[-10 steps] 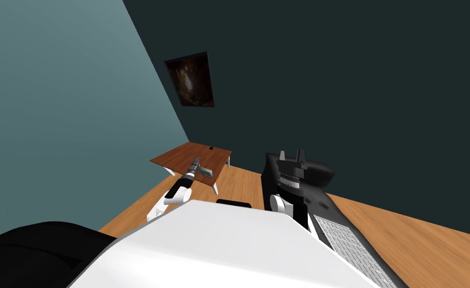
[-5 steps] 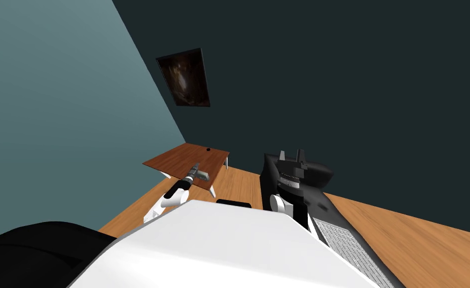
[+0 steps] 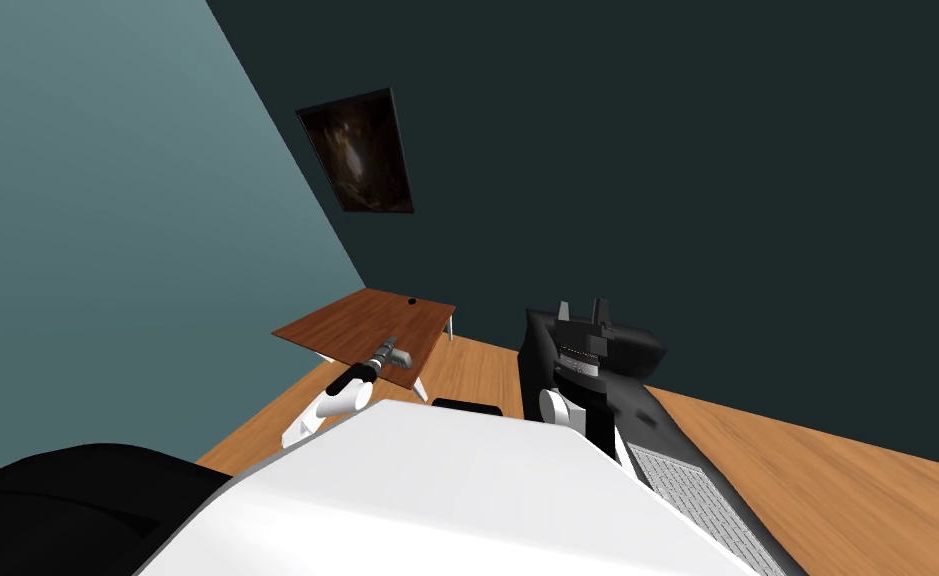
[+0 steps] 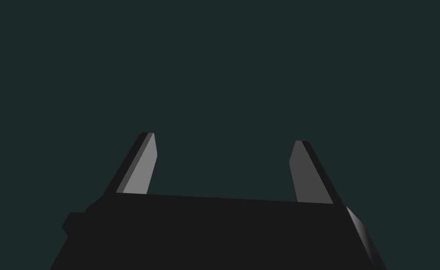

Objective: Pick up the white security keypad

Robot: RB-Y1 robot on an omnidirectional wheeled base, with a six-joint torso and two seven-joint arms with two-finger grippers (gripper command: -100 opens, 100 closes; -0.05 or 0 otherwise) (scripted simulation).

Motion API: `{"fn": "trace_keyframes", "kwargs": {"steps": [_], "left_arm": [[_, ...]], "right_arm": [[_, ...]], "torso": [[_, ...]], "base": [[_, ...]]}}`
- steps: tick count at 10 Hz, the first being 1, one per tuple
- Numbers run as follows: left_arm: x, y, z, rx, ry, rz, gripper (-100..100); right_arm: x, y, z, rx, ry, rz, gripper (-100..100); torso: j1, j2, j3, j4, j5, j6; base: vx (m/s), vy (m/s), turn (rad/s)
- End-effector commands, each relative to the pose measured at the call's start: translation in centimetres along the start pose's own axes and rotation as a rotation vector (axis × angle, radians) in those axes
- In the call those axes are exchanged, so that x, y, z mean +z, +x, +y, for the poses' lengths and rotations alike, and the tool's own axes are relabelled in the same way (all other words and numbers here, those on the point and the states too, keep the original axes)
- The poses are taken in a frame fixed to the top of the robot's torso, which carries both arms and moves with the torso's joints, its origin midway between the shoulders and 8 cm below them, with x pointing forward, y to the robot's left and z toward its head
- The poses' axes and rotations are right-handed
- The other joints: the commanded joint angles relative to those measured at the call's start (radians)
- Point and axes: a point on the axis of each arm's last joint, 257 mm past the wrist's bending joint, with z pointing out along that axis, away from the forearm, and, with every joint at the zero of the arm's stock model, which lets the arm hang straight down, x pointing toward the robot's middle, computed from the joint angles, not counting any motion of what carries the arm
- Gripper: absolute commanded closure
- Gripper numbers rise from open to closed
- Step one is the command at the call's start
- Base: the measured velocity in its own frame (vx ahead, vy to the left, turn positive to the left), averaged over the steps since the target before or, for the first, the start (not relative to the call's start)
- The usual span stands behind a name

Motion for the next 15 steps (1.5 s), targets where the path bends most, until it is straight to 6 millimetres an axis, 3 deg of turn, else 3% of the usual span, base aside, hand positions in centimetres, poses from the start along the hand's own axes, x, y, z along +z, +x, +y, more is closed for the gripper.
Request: {"fn": "trace_keyframes", "kwargs": {"steps": [1,3,4,5,6,9,10,15], "left_arm": [[0.3,-0.4,2.6,0.011,-0.076,0.015,-100],[0.2,-0.2,3.3,0.010,-0.101,0.024,-100],[0.3,-0.6,5.7,0.019,-0.167,0.038,-100],[0.2,-0.4,6.1,0.019,-0.183,0.045,-100],[0.1,-0.8,8.3,0.027,-0.246,0.060,-100],[-0.5,-1.0,11.5,0.032,-0.346,0.089,-100],[-0.9,-1.5,13.6,0.038,-0.410,0.107,-100],[-2.7,-2.2,18.5,0.041,-0.576,0.159,-100]], "right_arm": [[0.0,0.0,0.0,0.000,0.000,0.000,0],[0.0,0.0,0.0,0.000,0.000,0.000,0],[0.0,0.0,0.0,0.000,0.000,0.000,0],[0.0,0.0,0.0,0.000,0.000,0.000,0],[0.0,0.0,0.0,0.000,0.000,0.000,0],[0.0,0.0,0.0,0.000,0.000,0.000,0],[0.0,0.0,0.0,0.000,0.000,0.000,0],[0.0,0.0,0.0,0.000,0.000,0.000,0]], "torso": [[0.000,0.000,0.000,0.000,0.000,0.000],[0.000,0.000,0.000,0.000,0.000,0.000],[0.000,0.002,0.001,0.001,0.000,0.000],[0.001,0.001,0.001,0.000,0.000,0.000],[0.001,0.001,0.000,0.000,0.000,0.000],[0.002,-0.002,-0.001,0.000,0.000,0.000],[0.001,-0.001,-0.001,0.000,0.000,0.000],[0.002,-0.001,0.000,0.000,0.000,0.000]], "base": [[0.087,-0.028,-0.052],[0.051,-0.013,-0.006],[0.064,0.000,-0.050],[0.073,-0.008,-0.023],[0.094,-0.006,-0.028],[0.099,0.006,-0.028],[0.097,0.001,-0.042],[0.090,0.004,-0.024]]}}
